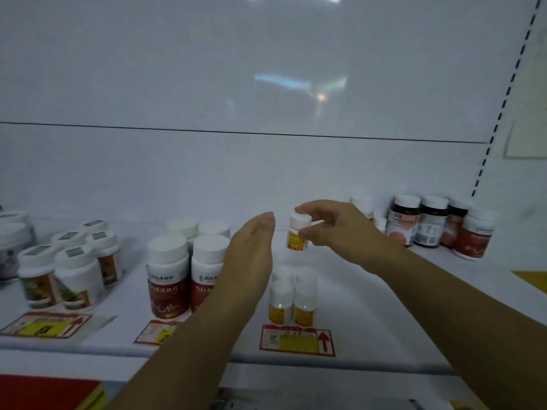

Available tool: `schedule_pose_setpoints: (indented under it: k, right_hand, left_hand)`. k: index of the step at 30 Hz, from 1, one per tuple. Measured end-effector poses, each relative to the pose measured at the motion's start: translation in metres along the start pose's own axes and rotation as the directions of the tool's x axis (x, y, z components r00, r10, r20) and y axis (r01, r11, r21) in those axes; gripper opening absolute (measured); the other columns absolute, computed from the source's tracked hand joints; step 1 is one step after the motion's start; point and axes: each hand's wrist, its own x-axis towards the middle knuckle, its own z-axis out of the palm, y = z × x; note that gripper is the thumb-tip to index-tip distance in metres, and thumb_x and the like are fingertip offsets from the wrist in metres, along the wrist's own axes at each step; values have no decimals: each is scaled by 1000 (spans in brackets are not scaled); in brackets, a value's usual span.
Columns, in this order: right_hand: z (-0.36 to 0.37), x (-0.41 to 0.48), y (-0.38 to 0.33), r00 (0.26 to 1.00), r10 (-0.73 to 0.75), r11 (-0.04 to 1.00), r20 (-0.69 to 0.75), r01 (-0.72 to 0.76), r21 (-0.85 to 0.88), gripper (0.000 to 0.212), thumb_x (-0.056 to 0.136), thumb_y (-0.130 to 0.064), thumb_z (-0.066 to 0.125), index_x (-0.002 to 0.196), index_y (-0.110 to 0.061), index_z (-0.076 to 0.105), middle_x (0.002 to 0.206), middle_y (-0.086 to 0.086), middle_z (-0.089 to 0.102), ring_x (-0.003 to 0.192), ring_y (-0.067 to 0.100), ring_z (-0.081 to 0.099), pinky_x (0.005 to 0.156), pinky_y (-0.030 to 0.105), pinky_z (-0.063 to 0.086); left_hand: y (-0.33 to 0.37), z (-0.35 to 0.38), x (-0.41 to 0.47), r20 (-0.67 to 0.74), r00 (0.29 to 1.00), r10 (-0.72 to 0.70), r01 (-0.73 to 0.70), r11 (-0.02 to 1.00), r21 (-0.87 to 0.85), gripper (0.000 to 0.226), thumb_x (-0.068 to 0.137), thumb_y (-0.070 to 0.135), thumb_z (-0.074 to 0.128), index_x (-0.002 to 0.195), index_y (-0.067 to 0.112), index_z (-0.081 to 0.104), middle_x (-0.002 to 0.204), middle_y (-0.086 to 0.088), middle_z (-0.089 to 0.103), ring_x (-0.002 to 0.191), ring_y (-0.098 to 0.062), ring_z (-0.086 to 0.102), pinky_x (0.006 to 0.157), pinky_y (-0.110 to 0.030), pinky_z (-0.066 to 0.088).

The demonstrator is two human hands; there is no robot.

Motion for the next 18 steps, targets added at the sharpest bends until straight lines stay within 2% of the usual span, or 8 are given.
schedule_pose_setpoints:
  k: [2,5,8,10,12,14,16,18]
  right_hand:
    - [5,9,6,999,37,999,36,-37,-4,32,77,-5,71,98,-28,64,105,-1,68,94,14,65,90,37,54]
    - [10,19,16,982,118,993,148,-117,-18,32,75,0,72,98,-21,65,106,5,68,96,21,65,83,34,55]
    - [13,26,21,951,189,982,244,-189,-22,33,74,1,73,100,-18,65,105,5,69,96,21,65,82,30,57]
    - [16,30,23,933,214,977,289,-200,-78,33,74,-2,74,102,-18,66,107,4,68,96,19,65,82,28,56]
    - [17,32,23,908,240,968,343,-200,-151,32,76,-6,74,105,-17,66,110,2,68,95,16,65,82,25,56]
    - [16,32,24,879,258,962,400,-197,-188,29,80,-10,71,108,-16,67,111,2,69,98,17,66,85,28,56]
    - [14,31,24,864,268,960,427,-203,-191,24,86,-13,64,110,-14,67,111,4,70,99,19,66,86,29,55]
    - [13,31,24,865,265,961,425,-201,-189,22,90,-13,59,110,-13,67,110,6,70,98,19,66,86,30,56]
  left_hand:
    - [-10,2,0,3,991,-131,131,988,-81,41,98,39,37,137,28,45,145,7,44,125,-9,43,103,-26,31]
    - [-24,5,5,83,964,-251,260,957,-128,44,99,38,35,137,18,45,135,-4,50,110,-14,50,86,-25,31]
    - [-41,10,16,116,957,-265,282,945,-168,42,99,35,38,129,10,52,116,-4,58,109,-19,58,91,-31,40]
    - [-51,12,26,135,943,-305,330,912,-242,36,98,35,40,114,12,61,112,-5,68,102,-21,62,92,-36,46]
    - [-61,14,31,164,931,-326,362,883,-299,31,98,33,37,89,18,64,82,1,76,83,-13,63,77,-31,47]
    - [-66,16,32,195,924,-329,377,867,-325,36,99,31,36,78,22,65,68,5,74,79,-11,63,74,-30,45]
    - [-68,16,29,224,916,-334,395,852,-344,48,98,31,36,68,19,72,65,5,74,80,-15,64,74,-32,46]
    - [-68,20,30,250,915,-316,395,830,-394,48,97,32,39,75,13,77,86,-9,76,93,-28,66,83,-39,49]
